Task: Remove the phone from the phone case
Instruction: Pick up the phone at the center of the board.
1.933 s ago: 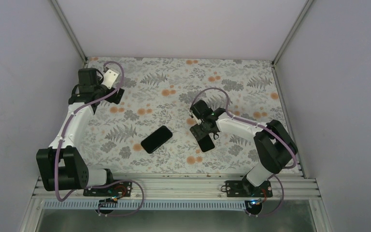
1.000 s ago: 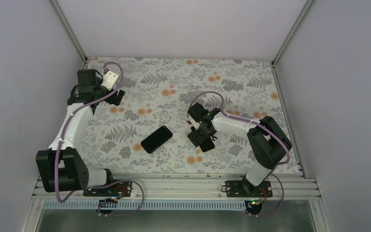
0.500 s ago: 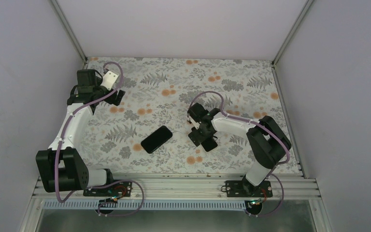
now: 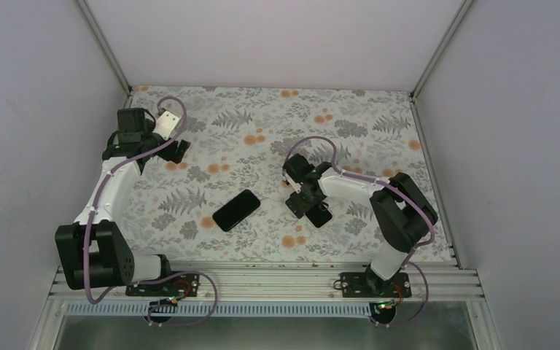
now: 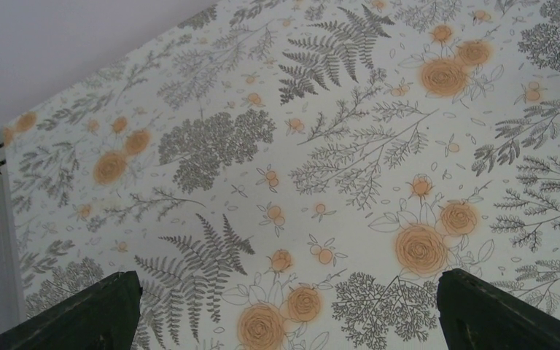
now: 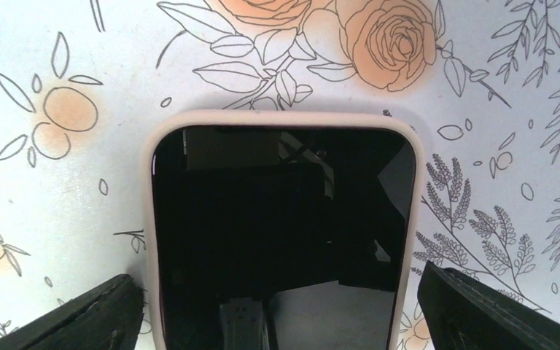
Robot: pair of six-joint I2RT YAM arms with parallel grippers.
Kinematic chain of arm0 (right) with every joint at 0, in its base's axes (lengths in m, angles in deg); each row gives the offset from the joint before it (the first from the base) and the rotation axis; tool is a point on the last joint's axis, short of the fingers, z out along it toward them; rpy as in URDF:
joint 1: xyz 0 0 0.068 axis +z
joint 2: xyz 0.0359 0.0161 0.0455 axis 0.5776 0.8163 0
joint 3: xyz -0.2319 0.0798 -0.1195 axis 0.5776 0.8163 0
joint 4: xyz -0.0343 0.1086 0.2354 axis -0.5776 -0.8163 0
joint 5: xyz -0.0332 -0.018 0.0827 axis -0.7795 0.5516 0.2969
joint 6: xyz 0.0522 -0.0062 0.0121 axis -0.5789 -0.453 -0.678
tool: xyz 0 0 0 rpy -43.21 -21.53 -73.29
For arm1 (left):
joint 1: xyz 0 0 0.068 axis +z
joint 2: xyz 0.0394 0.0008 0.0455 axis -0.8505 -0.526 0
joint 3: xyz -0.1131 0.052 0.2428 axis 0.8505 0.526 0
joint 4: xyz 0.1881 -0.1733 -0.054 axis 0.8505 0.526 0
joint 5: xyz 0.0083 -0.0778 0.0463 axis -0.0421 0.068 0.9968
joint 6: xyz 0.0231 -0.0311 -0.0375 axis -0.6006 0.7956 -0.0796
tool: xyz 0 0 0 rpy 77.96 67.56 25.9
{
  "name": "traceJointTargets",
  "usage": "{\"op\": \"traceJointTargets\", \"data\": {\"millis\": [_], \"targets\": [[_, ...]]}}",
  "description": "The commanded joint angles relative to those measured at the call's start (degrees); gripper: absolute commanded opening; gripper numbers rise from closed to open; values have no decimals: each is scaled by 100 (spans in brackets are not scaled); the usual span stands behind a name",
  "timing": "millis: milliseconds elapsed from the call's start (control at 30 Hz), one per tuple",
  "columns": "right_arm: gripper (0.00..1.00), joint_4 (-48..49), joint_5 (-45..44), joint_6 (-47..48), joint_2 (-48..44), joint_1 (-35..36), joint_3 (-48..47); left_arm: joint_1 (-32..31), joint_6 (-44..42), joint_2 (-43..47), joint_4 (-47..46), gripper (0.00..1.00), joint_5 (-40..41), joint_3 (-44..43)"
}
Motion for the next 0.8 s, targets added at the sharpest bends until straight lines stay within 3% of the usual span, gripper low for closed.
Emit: {"op": "traceJointTargets", "data": {"millis": [0,400,767], "targets": [[98,48,244,486,79,-190,28,94,-110,-43,-99,100,-198,127],[92,-220,1178,1144,317,-620,-45,142,-220,-135,-2,100,-439,35],[64,-263,1117,1168,303,-622,-348,-192,-522,-780,855,100,-1063,-895]]}}
